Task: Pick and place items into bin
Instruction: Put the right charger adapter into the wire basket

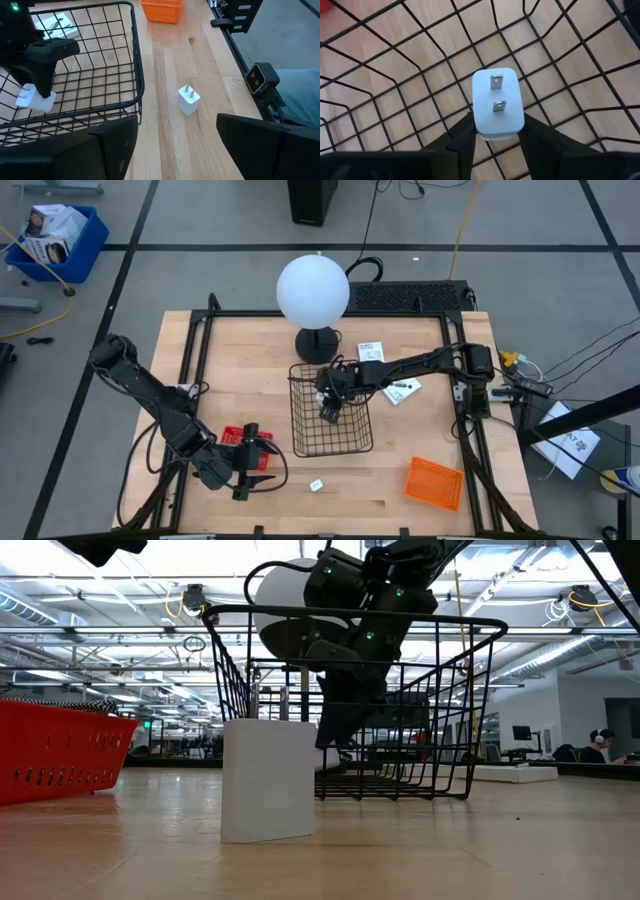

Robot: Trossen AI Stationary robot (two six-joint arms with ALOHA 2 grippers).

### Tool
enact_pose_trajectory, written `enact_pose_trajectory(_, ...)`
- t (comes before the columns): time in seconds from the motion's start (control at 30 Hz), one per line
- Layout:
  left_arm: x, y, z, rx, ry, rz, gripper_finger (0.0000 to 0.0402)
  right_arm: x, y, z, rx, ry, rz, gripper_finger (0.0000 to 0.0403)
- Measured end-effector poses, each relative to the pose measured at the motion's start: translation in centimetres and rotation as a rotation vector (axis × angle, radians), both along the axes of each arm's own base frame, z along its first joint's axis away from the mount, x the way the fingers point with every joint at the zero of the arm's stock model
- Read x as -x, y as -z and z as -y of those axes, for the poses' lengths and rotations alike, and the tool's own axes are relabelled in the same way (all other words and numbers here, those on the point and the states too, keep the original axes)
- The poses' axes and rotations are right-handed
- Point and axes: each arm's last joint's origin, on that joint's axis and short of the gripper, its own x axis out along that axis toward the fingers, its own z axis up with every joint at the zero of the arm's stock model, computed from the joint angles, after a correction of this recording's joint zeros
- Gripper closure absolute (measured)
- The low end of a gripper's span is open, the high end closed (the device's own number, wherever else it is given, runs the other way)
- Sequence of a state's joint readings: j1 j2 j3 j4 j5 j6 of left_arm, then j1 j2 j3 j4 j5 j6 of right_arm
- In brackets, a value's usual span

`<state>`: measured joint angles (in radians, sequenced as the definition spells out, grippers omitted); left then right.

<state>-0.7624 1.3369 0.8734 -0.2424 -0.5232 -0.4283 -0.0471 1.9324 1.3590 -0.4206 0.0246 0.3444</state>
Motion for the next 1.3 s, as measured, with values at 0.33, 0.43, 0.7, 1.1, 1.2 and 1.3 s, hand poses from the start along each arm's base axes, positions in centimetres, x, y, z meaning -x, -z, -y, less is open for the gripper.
enact_pose_trajectory(0.33,0.0,0.0,0.0,0.003,-0.001,-0.001,0.0128,0.2,0.5,-0.1,-0.021,-0.025,-0.002,0.0262)
enact_pose_trajectory(0.43,0.0,0.0,0.0,0.004,-0.001,-0.001,0.0128,0.5,1.0,-0.2,-0.027,-0.031,-0.013,0.026)
enact_pose_trajectory(0.7,0.0,0.0,0.0,0.006,0.002,-0.003,0.0128,0.9,1.9,-0.2,-0.031,-0.038,0.001,0.024)
enact_pose_trajectory(1.1,0.0,0.0,0.0,0.004,0.002,-0.002,0.0128,0.7,0.6,-0.2,-0.017,-0.069,0.057,0.0191)
enact_pose_trajectory(1.2,0.0,0.0,0.0,0.004,0.0,-0.001,0.0128,0.9,-0.4,-0.2,-0.014,-0.07,0.08,0.0179)
enact_pose_trajectory(1.3,0.0,0.0,0.0,0.002,-0.002,-0.001,0.0128,1.2,-1.8,-0.3,-0.011,-0.071,0.12,0.017)
